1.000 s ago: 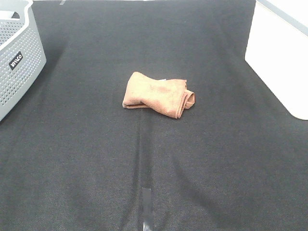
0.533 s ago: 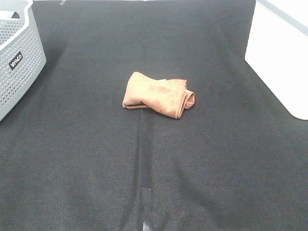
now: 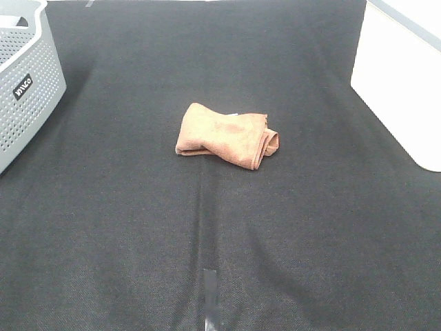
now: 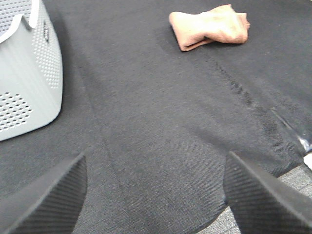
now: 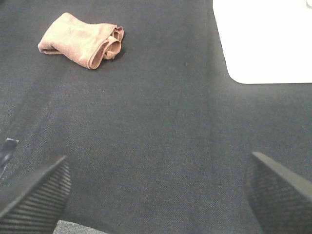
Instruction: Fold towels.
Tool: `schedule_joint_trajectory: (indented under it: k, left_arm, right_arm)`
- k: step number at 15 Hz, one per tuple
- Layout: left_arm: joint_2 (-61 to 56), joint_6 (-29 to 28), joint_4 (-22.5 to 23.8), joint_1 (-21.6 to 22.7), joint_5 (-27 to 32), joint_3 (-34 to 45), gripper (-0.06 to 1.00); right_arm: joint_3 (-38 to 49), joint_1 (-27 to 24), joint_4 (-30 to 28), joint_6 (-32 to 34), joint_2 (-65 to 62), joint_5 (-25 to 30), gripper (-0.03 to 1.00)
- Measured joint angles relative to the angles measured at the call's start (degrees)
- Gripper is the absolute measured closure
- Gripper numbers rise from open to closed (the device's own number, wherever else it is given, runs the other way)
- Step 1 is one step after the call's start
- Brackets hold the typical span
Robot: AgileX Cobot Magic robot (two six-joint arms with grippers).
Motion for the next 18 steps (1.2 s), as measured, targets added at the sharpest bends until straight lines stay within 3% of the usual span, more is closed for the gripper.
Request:
schedule_joint_trajectory:
  k: [6, 11, 18]
  left_arm:
    - [0.0, -1.4, 1.0, 0.0, 0.0, 0.0, 0.21]
    - [-0.1, -1.4, 1.0, 0.0, 0.0, 0.0, 0.21]
    - [-0.1, -1.4, 1.3, 8.2, 0.0, 0.0, 0.21]
  right_arm:
    - [0.0, 0.0, 0.0, 0.0, 0.0, 0.0, 0.06]
    - [0.0, -8.2, 0.0, 0.0, 0.0, 0.0, 0.06]
    - [0.0, -8.4, 0.0, 0.0, 0.0, -0.1, 0.06]
